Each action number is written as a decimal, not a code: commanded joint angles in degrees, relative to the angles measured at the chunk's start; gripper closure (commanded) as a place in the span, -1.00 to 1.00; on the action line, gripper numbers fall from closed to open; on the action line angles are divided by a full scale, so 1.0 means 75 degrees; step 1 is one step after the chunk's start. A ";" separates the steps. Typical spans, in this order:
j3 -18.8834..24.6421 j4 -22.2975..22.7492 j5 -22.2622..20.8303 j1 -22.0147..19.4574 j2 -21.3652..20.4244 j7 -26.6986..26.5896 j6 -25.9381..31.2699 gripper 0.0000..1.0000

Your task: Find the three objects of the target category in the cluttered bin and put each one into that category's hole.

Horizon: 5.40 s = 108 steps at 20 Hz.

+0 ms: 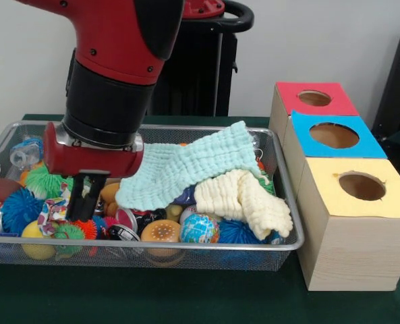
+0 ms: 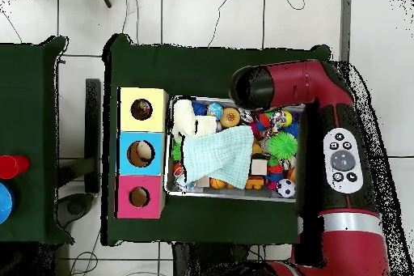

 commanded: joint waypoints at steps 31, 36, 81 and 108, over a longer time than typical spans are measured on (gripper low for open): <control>-0.0480 0.0725 -0.1040 -0.0195 0.0866 -0.1726 0.0919 1.00; -0.0680 0.0700 -0.1115 -0.0117 0.0873 -0.1677 0.1191 1.00; 0.0325 0.1495 0.1233 -0.0819 0.0582 -0.1517 0.0749 -1.00; -0.0666 0.0561 -0.1258 -0.0100 0.0853 -0.0891 -0.1023 -1.00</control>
